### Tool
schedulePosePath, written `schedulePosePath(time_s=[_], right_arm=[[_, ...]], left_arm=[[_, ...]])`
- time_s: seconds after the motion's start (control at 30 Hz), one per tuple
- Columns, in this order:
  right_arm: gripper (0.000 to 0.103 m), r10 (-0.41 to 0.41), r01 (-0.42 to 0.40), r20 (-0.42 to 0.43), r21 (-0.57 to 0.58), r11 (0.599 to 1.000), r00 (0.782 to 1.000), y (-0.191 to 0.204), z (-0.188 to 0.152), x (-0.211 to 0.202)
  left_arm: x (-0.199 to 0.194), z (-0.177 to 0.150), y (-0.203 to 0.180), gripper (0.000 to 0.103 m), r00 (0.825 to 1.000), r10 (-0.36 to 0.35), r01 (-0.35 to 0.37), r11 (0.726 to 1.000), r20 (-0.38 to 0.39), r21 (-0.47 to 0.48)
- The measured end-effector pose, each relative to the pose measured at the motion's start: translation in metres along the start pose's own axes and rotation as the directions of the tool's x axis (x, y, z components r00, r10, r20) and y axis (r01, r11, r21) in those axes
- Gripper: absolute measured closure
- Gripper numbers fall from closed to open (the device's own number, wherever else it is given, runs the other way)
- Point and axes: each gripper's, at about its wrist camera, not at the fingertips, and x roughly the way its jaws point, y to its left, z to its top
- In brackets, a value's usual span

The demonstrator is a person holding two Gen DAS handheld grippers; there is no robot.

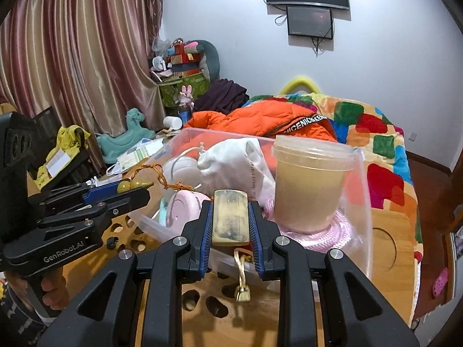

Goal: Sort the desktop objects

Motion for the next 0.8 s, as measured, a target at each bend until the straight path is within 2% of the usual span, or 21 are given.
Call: schedulePosePath(time_s=[0.23, 0.53, 0.6, 0.67, 0.8], right_arm=[[0.081, -0.021, 0.021, -0.027, -0.019, 1.0, 0.999, 0.004, -0.003, 0.015], [0.08, -0.037, 0.037, 0.0, -0.04, 0.999, 0.999, 0.013, -0.005, 0.0], [0.076, -0.043, 0.043, 0.008, -0.031, 0.999, 0.999, 0.012, -0.005, -0.005], [0.066, -0.067, 0.068, 0.021, -0.026, 0.997, 0.998, 0.011, -0.005, -0.011], [0.056, -0.104, 0.105, 0.051, -0.016, 0.994, 0.993, 0.01, -0.008, -0.027]], left_arm=[[0.002, 0.002, -0.001, 0.074, 1.0, 0.007, -0.007, 1.0, -0.005, 0.011], [-0.004, 0.0, -0.004, 0.072, 1.0, -0.002, 0.002, 1.0, -0.006, 0.01], [-0.007, -0.001, -0.005, 0.07, 1.0, -0.003, 0.003, 1.0, -0.005, 0.012], [-0.012, -0.001, -0.006, 0.063, 1.0, 0.001, -0.001, 1.0, 0.003, 0.013], [-0.021, -0.002, -0.011, 0.06, 1.0, 0.008, -0.009, 1.0, 0.019, 0.022]])
